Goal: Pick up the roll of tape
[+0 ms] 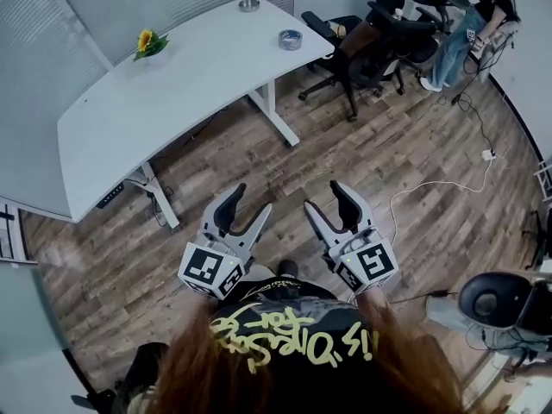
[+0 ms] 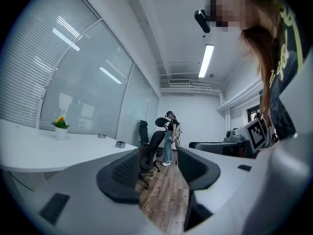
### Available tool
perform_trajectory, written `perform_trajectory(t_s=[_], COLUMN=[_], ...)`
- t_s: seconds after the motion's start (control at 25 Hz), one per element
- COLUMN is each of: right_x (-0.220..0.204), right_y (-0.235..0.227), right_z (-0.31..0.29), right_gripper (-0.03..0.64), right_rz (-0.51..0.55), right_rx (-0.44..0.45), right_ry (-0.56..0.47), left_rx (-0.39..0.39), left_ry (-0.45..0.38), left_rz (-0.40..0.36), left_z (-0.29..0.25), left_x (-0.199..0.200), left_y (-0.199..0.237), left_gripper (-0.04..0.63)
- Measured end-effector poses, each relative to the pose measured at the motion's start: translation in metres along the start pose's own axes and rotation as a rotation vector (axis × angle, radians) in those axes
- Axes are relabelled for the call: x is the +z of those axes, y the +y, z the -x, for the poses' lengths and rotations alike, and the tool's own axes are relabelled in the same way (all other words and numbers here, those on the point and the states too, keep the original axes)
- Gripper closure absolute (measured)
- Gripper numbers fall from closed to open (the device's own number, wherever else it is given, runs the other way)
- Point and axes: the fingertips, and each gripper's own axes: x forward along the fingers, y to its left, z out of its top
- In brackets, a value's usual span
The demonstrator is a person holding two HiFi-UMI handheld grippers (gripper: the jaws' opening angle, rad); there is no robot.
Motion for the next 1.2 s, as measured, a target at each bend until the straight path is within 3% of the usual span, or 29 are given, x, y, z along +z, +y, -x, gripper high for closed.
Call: perform_trajectory(t_s=[0.16,0.52,0.84,1.04,1.2], right_x=[-0.007,0.001,0.000,-0.008,-0.007], right_y=[0.000,-0.021,-0.030,-0.042,-0.057], right_z=[-0.014,-0.015,-0.017,-0.033,-0.058], right_gripper=[0.377,0.377,0.377,0.377,0.377], right_rz=[-0.017,-0.009,-0.010,-0.032,0.013], right_rx=[0.014,-0.015,0.028,0.033,0.030], right_ry=[0.013,-0.011,0.012,0.018,-0.002], left_rx=[0.009,-0.013,0.007,0.024,0.003], left_ry=[0.007,0.002,-0.018,0.011,-0.004], left_rz=[0.037,0.013,0.017,-0.001,-0.040], left_z=[-0.006,-0.025,-0.042,-0.048,-0.076], left_x=[-0.003,0.004,0.008,0.000,0.000], left_y=[0.015,0.017,0.015,0.031,0.052], left_gripper=[0.367,0.373,0.374,0.373,0.364])
